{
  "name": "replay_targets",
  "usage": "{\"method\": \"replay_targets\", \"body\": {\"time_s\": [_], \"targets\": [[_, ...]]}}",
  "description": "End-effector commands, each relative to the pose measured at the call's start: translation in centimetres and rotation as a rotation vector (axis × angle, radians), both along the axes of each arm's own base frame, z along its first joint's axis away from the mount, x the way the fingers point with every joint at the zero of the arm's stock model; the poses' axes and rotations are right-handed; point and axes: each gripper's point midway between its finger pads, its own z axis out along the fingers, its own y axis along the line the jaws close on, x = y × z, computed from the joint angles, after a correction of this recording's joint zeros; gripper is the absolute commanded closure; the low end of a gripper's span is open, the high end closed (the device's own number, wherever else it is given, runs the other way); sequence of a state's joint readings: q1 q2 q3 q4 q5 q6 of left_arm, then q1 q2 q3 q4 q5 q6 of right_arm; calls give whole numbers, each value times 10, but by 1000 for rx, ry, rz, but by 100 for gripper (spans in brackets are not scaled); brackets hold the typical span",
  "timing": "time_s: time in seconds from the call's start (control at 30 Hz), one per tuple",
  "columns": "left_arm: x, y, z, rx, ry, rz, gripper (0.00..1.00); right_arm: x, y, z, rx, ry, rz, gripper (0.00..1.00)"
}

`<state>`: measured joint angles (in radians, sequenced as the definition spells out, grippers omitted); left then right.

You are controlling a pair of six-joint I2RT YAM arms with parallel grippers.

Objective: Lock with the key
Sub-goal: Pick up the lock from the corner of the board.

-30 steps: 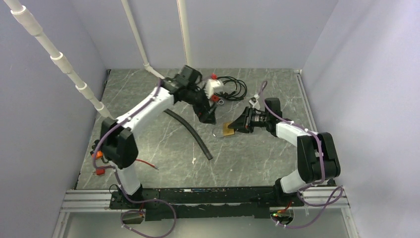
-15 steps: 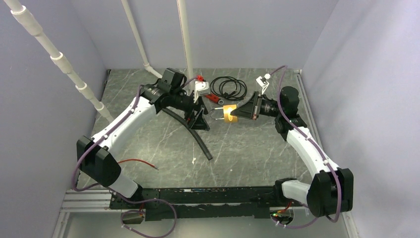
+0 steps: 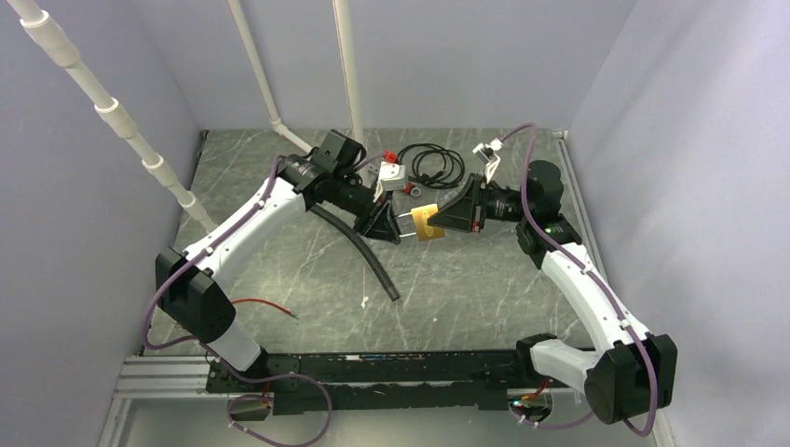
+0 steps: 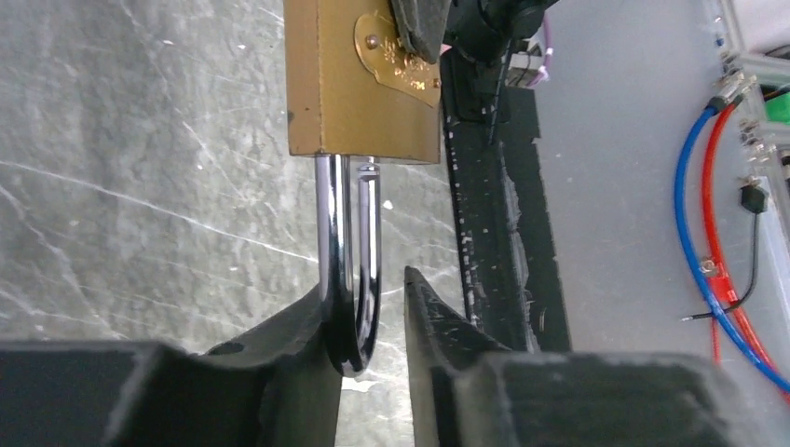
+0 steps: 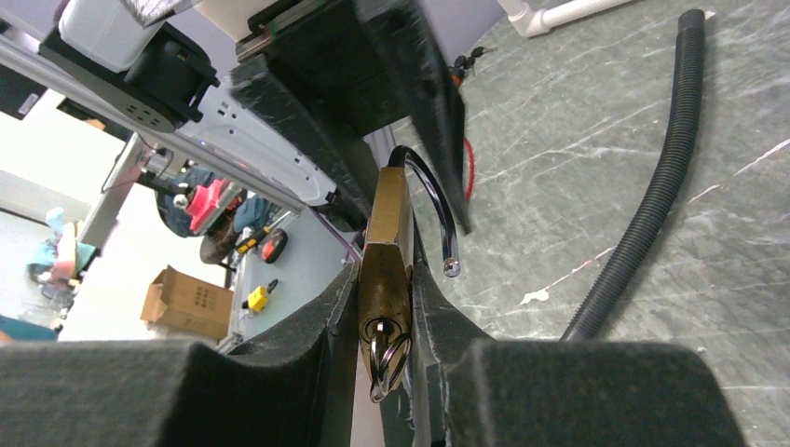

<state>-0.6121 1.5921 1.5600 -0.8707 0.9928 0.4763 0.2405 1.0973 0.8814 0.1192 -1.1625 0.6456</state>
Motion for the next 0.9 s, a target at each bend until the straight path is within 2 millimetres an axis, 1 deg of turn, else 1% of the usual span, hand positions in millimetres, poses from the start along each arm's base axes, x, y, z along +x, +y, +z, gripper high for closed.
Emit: {"method": "replay_targets", "body": {"time_s": [0.0,0.03,0.07,0.1,0.17,0.2,0.23,0.27,0.3,0.4,0.53,0.6,0.7,0.77,0.87], "targets": [[-5,-3,24,-61,-30,-45,92,-8,0,35,19,-189,23,100],[-4,-4,26,-66,-33,-33,99,-7,-1,33,11,-194,22,100],[-3,-4,29,-67,-35,-16,100,-7,-1,31,1,-200,21,100],[-2,-4,32,-75,-37,-6,100,-7,-2,28,-11,-201,18,93],[-6,-3,37,-82,-42,-16,100,-9,-4,22,-39,-215,24,75],[-8,-2,38,-82,-40,-20,100,-11,-5,20,-52,-217,29,61],[-10,-1,38,-78,-34,-22,100,-13,-6,19,-67,-231,29,45],[-12,1,38,-70,-22,-26,100,-16,-8,18,-83,-239,29,35],[-13,2,37,-63,-23,-30,100,-18,-9,17,-98,-251,28,30],[-14,5,37,-43,-29,-27,100,-23,-16,13,-158,-287,23,21],[-17,7,40,-31,-63,-48,100,-27,-22,9,-237,-360,46,15],[-23,7,38,-4,-94,-86,100,-30,-26,8,-267,-411,57,12],[-33,6,36,19,-140,-142,100,-32,-31,12,-304,-504,54,2],[-34,4,36,20,-158,-147,100,-35,-32,15,-303,-565,62,0],[-35,1,38,20,-199,-161,100,-48,-33,17,-298,-663,133,0]]}}
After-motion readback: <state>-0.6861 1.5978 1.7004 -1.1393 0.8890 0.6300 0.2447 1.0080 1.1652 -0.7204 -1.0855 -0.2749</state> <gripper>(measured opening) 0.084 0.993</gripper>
